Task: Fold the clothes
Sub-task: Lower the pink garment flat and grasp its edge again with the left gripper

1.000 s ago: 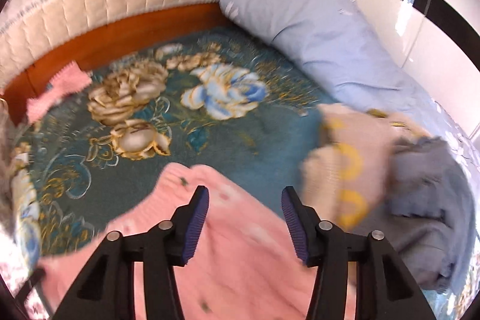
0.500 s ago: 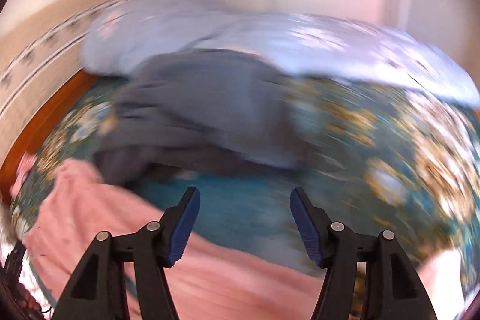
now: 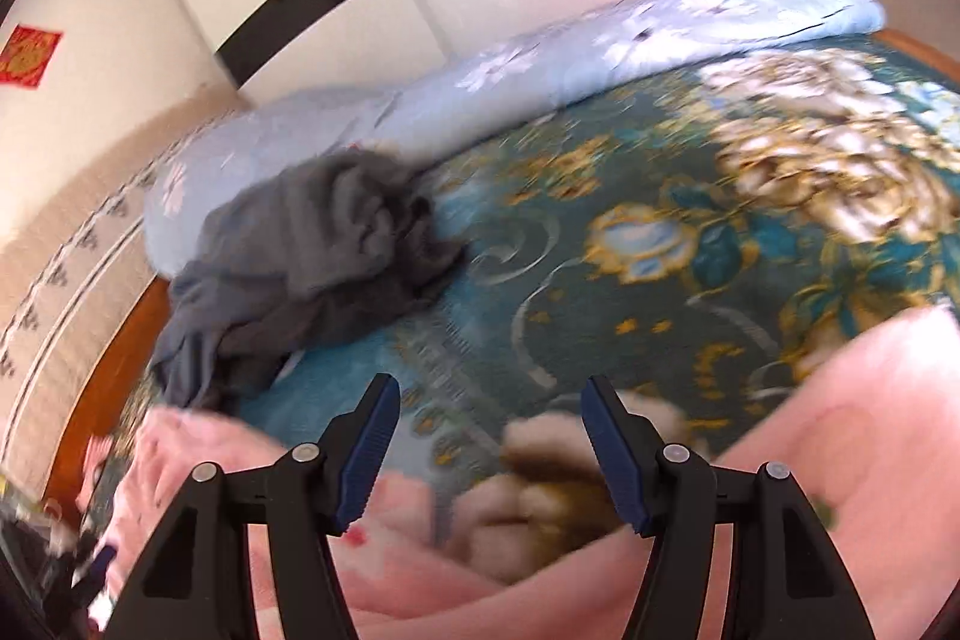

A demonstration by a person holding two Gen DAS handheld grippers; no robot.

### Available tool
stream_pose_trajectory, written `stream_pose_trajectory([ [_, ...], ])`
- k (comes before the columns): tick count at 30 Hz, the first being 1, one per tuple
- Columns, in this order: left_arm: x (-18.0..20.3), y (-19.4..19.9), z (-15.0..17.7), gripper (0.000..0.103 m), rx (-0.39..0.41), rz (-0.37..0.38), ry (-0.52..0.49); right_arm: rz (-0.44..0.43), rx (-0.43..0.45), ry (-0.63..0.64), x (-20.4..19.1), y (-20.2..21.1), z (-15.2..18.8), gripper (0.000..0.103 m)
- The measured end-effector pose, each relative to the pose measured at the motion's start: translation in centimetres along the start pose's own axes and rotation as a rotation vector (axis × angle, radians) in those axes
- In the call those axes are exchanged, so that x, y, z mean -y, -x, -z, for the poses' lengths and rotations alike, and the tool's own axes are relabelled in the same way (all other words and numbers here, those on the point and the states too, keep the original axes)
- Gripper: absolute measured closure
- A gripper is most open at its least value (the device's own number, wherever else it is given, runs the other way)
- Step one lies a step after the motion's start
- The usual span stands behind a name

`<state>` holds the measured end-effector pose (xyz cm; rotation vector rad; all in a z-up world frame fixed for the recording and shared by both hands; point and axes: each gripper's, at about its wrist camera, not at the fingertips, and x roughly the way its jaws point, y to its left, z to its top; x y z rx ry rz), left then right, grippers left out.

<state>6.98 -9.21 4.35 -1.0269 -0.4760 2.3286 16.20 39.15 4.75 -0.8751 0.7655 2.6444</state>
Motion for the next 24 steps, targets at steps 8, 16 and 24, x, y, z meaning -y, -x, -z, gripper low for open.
stream_pose_trajectory([
  [8, 10.1, -9.1, 0.7, 0.041, -0.137, -0.067, -0.307, -0.048, 0.048, 0.052, -1.0, 0.7, 0.5, 0.036],
  [16, 7.9, -9.2, 1.3, 0.091, -0.012, -0.275, -0.273, -0.069, 0.032, -0.031, 0.4, 0.2, 0.5, 0.036],
  [24, 5.0, -6.9, 1.6, 0.091, 0.102, -0.137, -0.167, -0.007, -0.001, -0.082, 0.8, 0.5, 1.0, 0.036],
])
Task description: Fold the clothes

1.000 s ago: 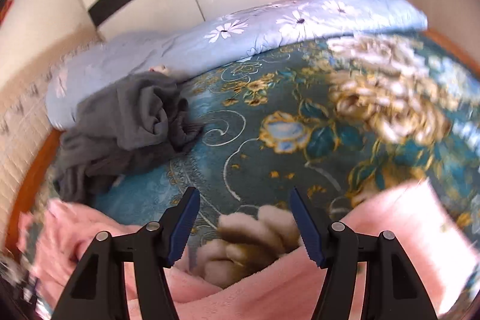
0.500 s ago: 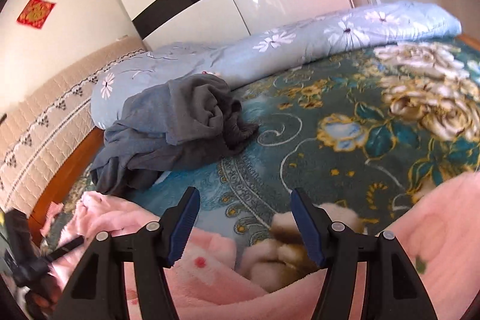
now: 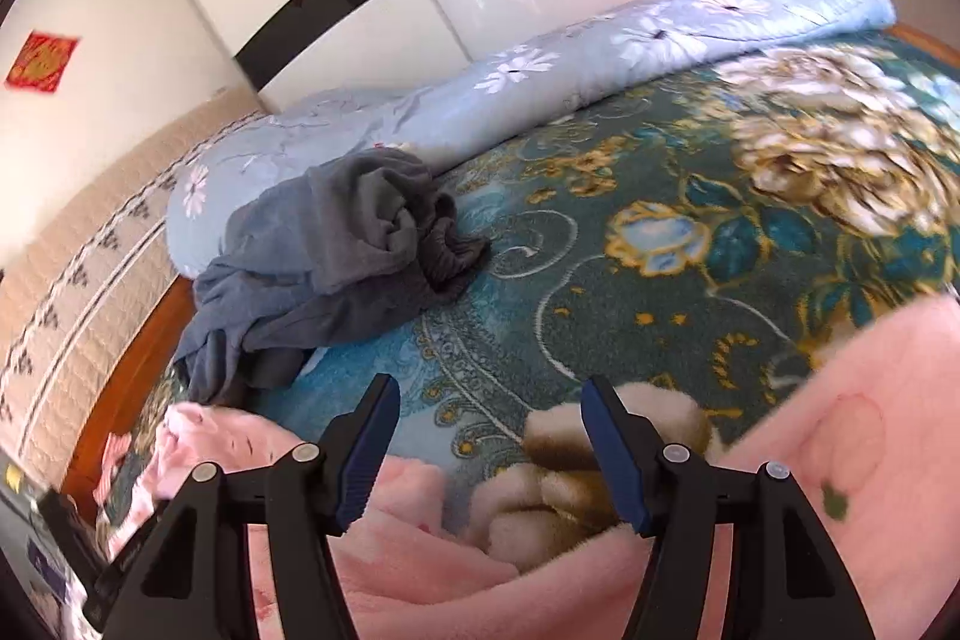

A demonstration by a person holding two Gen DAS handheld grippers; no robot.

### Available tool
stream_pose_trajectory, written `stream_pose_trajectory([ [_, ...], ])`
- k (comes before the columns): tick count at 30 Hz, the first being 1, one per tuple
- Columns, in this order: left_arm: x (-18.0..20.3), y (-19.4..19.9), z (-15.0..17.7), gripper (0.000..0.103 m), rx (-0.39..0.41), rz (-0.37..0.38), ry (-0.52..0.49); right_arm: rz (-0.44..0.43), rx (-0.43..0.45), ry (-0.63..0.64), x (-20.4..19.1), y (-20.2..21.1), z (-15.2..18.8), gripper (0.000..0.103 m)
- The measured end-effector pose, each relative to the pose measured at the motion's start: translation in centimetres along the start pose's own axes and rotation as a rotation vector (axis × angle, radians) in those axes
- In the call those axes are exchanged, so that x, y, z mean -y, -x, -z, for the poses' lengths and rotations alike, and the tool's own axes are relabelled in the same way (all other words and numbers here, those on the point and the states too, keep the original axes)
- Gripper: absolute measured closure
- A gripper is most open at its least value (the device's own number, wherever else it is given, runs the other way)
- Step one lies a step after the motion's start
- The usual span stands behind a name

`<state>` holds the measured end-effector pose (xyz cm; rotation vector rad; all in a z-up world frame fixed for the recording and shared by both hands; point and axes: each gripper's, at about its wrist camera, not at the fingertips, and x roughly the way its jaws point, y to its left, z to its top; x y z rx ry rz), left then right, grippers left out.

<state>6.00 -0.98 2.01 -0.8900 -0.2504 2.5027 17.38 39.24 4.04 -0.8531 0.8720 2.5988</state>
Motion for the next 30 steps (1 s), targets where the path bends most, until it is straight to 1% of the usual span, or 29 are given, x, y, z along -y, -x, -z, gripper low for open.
stream_pose_trajectory([
  [2, 0.0, 0.1, 0.0, 0.091, 0.006, 0.011, -0.008, 0.033, -0.045, -0.062, 0.8, -0.1, 0.2, 0.036],
  [4, -0.1, 0.1, 0.1, 0.091, 0.001, 0.022, 0.001, 0.077, -0.112, -0.108, 1.8, 0.0, 1.0, 0.036],
  [6, -0.3, 0.0, 0.2, 0.091, -0.004, 0.034, 0.012, 0.114, -0.181, -0.125, 2.5, 0.3, 2.2, 0.037],
  [7, -0.4, 0.0, 0.2, 0.091, -0.004, 0.043, 0.021, 0.119, -0.206, -0.126, 2.9, 0.7, 2.9, 0.037],
  [10, -0.6, 0.0, 0.2, 0.091, -0.007, 0.057, 0.036, 0.085, -0.233, -0.08, 2.4, 2.2, 3.4, 0.037],
  [13, -0.7, 0.1, 0.2, 0.091, -0.005, 0.064, 0.04, 0.131, -0.273, 0.121, -0.4, 2.3, 3.4, 0.037],
  [14, -0.7, 0.2, 0.2, 0.091, -0.003, 0.066, 0.042, 0.13, -0.285, 0.188, -1.4, 2.0, 3.4, 0.037],
  [15, -0.8, 0.2, 0.2, 0.091, 0.0, 0.069, 0.046, 0.125, -0.298, 0.252, -2.4, 1.8, 3.4, 0.037],
  [18, -1.2, 0.4, 0.2, 0.091, 0.006, 0.078, 0.065, 0.051, -0.331, 0.403, -4.5, 0.7, 3.1, 0.037],
  [20, -1.6, 0.4, 0.2, 0.091, 0.007, 0.085, 0.088, 0.038, -0.371, 0.507, -5.6, -0.3, 3.3, 0.037],
  [21, -1.9, 0.3, 0.2, 0.091, 0.006, 0.092, 0.103, 0.054, -0.39, 0.536, -5.9, -1.0, 3.6, 0.037],
  [22, -2.1, 0.3, 0.1, 0.091, 0.005, 0.099, 0.114, 0.058, -0.405, 0.537, -5.9, -1.5, 3.8, 0.043],
  [23, -2.2, 0.2, 0.2, 0.091, 0.004, 0.105, 0.121, 0.037, -0.419, 0.518, -5.7, -1.8, 4.0, 0.052],
  [24, -2.2, 0.2, 0.2, 0.091, 0.004, 0.107, 0.124, 0.003, -0.432, 0.493, -5.6, -2.0, 4.1, 0.071],
  [25, -2.2, 0.2, 0.2, 0.091, 0.005, 0.106, 0.121, -0.006, -0.429, 0.481, -5.7, -1.8, 4.3, 0.082],
  [27, -1.9, 0.2, 0.0, 0.091, 0.001, 0.103, 0.114, 0.014, -0.404, 0.482, -6.0, -1.2, 4.2, 0.09],
  [29, -1.3, -0.1, -0.8, 0.092, -0.014, 0.104, 0.104, 0.04, -0.372, 0.481, -6.4, -0.7, 3.5, 0.093],
  [30, -0.9, -0.1, -1.4, 0.093, -0.013, 0.107, 0.095, 0.066, -0.331, 0.48, -6.7, -0.3, 2.2, 0.094],
])
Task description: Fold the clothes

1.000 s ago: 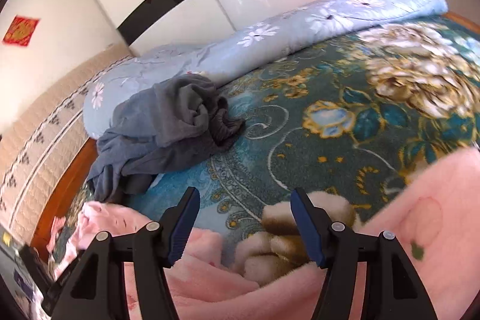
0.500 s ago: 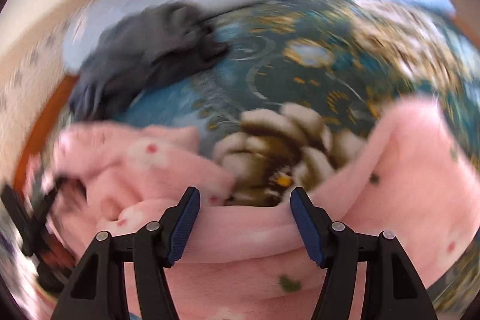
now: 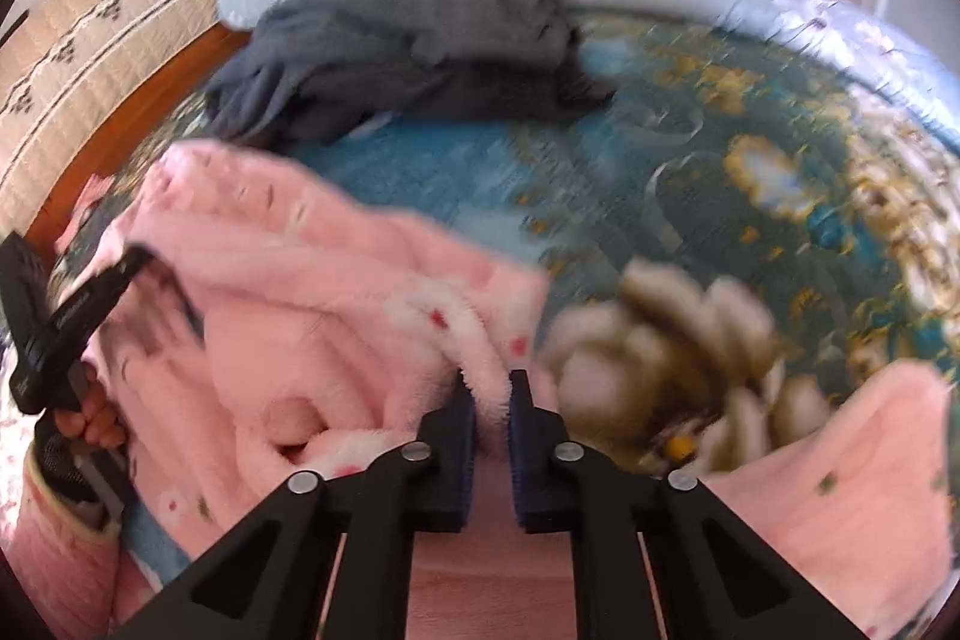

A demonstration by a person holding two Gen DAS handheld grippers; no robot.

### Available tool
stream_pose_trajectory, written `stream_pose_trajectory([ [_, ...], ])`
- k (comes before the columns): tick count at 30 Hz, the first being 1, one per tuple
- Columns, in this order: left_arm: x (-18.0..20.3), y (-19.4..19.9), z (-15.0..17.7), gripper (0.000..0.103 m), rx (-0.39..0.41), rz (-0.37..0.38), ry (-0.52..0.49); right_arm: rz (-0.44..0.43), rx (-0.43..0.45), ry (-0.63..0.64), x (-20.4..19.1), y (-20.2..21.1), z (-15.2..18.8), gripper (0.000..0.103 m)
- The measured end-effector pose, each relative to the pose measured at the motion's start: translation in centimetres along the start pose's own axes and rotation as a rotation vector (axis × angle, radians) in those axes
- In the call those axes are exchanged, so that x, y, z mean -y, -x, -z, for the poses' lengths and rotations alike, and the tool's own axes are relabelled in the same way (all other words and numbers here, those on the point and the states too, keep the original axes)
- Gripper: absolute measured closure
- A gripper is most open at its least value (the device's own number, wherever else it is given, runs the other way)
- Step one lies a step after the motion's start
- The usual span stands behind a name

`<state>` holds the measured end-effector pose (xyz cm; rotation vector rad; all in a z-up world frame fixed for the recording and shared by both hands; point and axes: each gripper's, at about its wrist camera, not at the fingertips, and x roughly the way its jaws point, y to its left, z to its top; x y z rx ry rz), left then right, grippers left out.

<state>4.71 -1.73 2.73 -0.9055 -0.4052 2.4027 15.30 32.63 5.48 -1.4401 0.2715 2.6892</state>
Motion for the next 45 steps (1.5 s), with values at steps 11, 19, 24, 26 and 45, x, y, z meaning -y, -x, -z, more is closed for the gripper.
stream_pose_trajectory([
  [11, 5.8, 3.8, -2.7, 0.093, 0.137, -0.007, -0.252, 0.259, 0.608, 0.168, -3.9, 14.2, -6.0, 0.094],
  [19, 3.1, 1.0, 1.7, 0.093, -0.067, -0.035, -0.22, 0.122, 0.166, -0.077, 2.3, 2.0, 2.3, 0.086],
  [24, 2.5, 0.6, 2.2, 0.092, -0.081, -0.024, -0.194, 0.055, 0.182, -0.17, 4.6, 3.4, 3.3, 0.064],
  [26, 1.9, 0.4, 2.4, 0.091, -0.088, -0.013, -0.175, 0.042, 0.204, -0.213, 5.5, 4.2, 3.0, 0.055],
  [45, 1.3, 0.5, 3.4, 0.091, -0.1, 0.019, -0.155, 0.053, 0.012, -0.751, 16.6, -1.2, -0.7, 0.053],
])
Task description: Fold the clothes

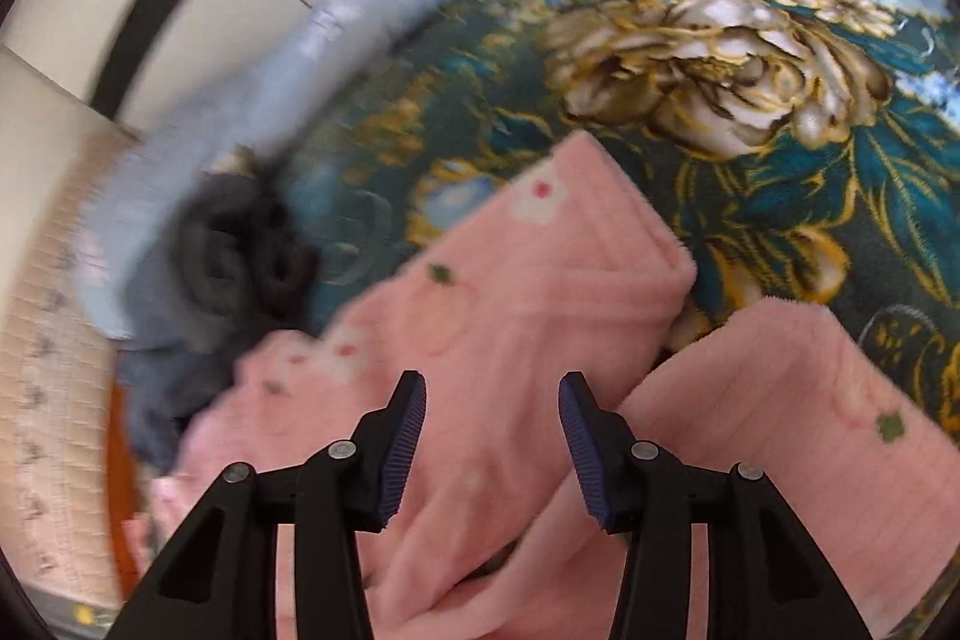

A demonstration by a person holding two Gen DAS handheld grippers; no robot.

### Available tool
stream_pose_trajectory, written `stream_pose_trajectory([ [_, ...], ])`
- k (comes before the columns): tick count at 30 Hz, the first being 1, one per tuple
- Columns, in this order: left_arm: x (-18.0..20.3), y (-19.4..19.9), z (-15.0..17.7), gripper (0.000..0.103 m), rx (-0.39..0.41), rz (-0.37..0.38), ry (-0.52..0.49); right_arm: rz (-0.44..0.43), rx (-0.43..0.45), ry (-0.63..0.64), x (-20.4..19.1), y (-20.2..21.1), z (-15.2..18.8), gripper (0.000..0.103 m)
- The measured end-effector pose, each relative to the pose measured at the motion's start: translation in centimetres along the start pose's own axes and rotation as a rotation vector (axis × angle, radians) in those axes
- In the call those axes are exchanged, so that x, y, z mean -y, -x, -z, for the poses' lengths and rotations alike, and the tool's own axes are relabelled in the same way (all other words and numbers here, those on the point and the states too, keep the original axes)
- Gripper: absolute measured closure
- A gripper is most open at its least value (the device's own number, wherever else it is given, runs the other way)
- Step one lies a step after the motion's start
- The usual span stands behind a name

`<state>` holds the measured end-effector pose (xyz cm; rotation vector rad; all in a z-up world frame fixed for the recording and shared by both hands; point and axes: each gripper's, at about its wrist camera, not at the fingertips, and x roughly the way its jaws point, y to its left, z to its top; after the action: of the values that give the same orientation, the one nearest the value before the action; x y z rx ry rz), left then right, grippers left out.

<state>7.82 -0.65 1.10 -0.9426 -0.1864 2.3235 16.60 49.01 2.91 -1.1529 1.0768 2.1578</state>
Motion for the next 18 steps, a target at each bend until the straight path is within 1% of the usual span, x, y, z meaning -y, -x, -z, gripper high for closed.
stream_pose_trajectory([
  [3, 0.0, 0.0, 0.0, 0.091, 0.0, 0.002, 0.002, 0.074, 0.012, 0.026, -0.6, -1.2, -0.2, 0.053],
  [8, -0.1, 0.0, 0.0, 0.091, 0.0, 0.005, 0.005, 0.217, 0.027, 0.138, -2.7, -2.4, 0.2, 0.053],
  [9, -0.1, 0.0, 0.0, 0.091, 0.001, 0.006, 0.006, 0.251, 0.029, 0.158, -3.1, -2.6, 0.2, 0.057],
  [10, -0.1, 0.1, 0.0, 0.091, 0.004, 0.006, 0.006, 0.283, 0.032, 0.173, -3.5, -2.7, 0.2, 0.072],
  [11, -0.2, 0.1, 0.0, 0.091, 0.01, 0.006, 0.006, 0.301, 0.035, 0.18, -3.7, -2.8, 0.1, 0.08],
  [12, -0.2, 0.1, 0.0, 0.091, 0.011, 0.01, 0.009, 0.281, 0.035, 0.17, -3.7, -2.8, -0.5, 0.092],
  [13, -0.3, 0.2, 0.0, 0.091, 0.012, 0.014, 0.012, 0.253, 0.035, 0.156, -3.6, -2.7, -1.0, 0.096],
  [15, -0.3, 0.2, -0.1, 0.091, 0.015, 0.02, 0.018, 0.102, 0.052, 0.07, -3.2, -1.4, -2.9, 0.097],
  [16, -0.3, 0.3, -0.1, 0.091, 0.018, 0.024, 0.018, 0.026, 0.098, 0.049, -3.2, 0.3, -3.8, 0.097],
  [17, -0.2, 0.4, -0.2, 0.089, 0.022, 0.032, 0.019, -0.046, 0.181, 0.057, -3.5, 2.9, -4.8, 0.098],
  [18, -0.1, 0.6, -0.3, 0.085, 0.027, 0.047, 0.019, -0.099, 0.277, 0.084, -3.9, 5.7, -5.4, 0.098],
])
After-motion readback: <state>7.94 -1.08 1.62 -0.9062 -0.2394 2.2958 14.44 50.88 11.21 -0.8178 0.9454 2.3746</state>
